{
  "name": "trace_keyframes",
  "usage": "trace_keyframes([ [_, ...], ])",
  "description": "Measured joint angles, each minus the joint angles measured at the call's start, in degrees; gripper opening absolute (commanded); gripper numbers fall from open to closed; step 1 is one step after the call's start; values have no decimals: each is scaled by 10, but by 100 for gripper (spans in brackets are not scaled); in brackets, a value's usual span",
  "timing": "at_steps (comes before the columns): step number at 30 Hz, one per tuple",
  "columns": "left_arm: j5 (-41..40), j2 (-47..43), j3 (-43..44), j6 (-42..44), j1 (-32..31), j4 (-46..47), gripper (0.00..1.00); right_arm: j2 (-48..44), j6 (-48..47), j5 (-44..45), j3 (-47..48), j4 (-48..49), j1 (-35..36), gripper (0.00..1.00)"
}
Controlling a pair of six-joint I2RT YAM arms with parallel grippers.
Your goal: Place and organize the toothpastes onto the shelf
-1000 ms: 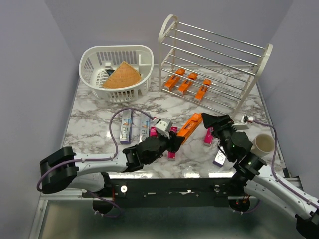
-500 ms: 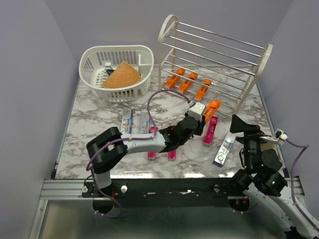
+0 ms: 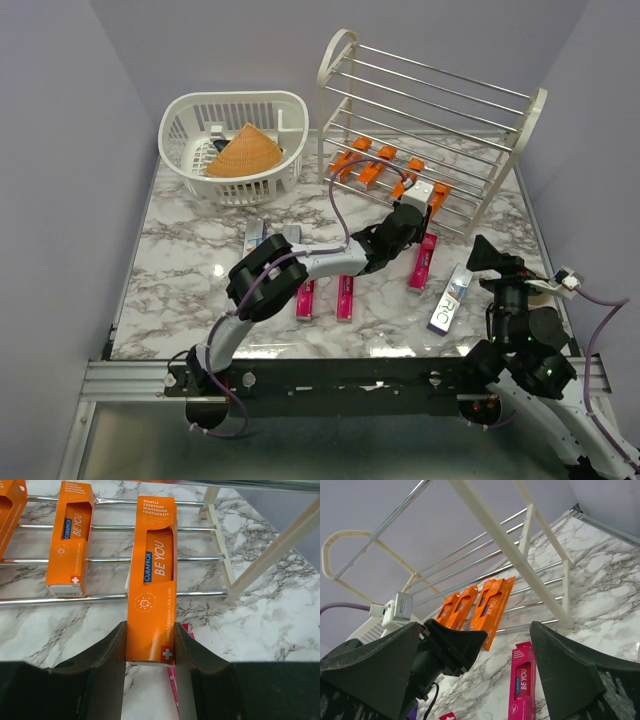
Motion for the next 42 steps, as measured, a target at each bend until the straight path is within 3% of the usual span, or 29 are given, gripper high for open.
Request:
trace_keyframes([
  [19, 47, 171, 175, 0, 30, 29, 28, 0, -2, 14, -18, 3, 0, 100],
  [36, 78, 239, 274, -54, 46, 29, 39, 0, -3, 14, -22, 10, 0, 100],
  [42, 78, 249, 274, -67, 46, 24, 48, 0, -6, 14, -23, 11, 0, 100],
])
